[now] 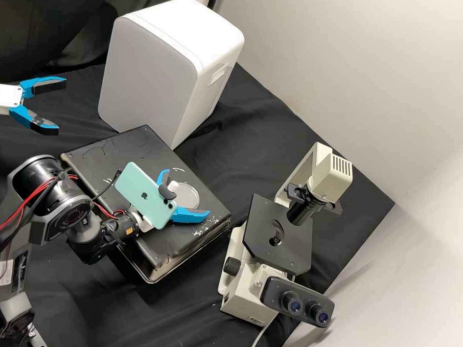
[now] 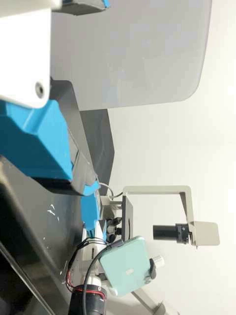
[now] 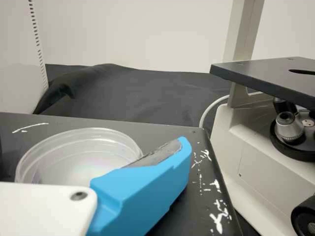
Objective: Place the petri dish on the microscope
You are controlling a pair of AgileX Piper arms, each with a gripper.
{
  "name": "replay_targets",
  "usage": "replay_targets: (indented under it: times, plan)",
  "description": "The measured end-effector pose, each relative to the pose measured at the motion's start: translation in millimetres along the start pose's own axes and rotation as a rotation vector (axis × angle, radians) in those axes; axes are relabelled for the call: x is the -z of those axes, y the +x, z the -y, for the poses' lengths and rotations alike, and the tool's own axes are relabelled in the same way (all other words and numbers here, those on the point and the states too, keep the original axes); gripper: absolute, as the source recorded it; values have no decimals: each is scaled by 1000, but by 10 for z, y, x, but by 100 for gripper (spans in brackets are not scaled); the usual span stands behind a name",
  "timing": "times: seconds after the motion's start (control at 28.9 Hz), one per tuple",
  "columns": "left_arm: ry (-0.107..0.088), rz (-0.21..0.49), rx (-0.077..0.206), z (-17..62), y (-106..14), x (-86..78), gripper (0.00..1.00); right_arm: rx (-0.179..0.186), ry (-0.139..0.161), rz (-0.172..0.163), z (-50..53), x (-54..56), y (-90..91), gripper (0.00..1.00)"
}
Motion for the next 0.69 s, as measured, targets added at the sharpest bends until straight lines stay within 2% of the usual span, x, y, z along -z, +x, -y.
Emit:
replay_targets:
  times: [0.69]
  plan:
    - [0, 2, 0, 1, 0, -3, 100, -9, 20, 5, -30, -22, 6, 0]
